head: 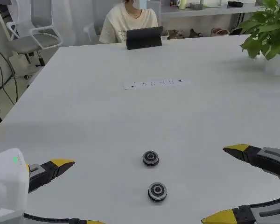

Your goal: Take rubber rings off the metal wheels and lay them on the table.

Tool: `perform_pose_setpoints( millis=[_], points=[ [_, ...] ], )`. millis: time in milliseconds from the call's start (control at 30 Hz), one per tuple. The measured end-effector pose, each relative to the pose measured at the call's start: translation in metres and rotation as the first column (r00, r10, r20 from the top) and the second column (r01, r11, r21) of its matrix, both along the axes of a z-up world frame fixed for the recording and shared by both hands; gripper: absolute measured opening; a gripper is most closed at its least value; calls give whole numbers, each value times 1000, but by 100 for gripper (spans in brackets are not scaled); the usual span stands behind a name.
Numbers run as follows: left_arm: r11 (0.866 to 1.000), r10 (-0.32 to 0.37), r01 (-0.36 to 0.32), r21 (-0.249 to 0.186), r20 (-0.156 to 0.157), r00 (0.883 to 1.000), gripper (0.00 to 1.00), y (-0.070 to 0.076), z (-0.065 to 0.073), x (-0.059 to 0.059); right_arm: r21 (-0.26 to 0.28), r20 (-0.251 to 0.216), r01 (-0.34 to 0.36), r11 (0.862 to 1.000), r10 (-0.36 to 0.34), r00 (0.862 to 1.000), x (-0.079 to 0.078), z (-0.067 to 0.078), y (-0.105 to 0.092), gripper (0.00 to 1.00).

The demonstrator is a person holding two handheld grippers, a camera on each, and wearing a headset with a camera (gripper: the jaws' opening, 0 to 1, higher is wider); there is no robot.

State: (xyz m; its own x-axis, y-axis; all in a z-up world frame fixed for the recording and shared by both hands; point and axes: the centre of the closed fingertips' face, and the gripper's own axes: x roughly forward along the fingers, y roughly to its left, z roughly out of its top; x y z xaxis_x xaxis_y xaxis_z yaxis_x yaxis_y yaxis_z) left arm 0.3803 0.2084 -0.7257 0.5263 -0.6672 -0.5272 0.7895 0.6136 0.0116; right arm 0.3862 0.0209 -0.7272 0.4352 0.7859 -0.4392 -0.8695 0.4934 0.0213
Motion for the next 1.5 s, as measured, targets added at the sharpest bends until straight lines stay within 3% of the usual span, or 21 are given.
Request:
perform_pose_setpoints(
  millis=[1500],
  points=[
    [1000, -6, 6, 11, -8, 1000, 92, 0, -3, -2, -17, -8, -13, 1000, 12, 1000, -2, -5, 0, 99]
  ],
)
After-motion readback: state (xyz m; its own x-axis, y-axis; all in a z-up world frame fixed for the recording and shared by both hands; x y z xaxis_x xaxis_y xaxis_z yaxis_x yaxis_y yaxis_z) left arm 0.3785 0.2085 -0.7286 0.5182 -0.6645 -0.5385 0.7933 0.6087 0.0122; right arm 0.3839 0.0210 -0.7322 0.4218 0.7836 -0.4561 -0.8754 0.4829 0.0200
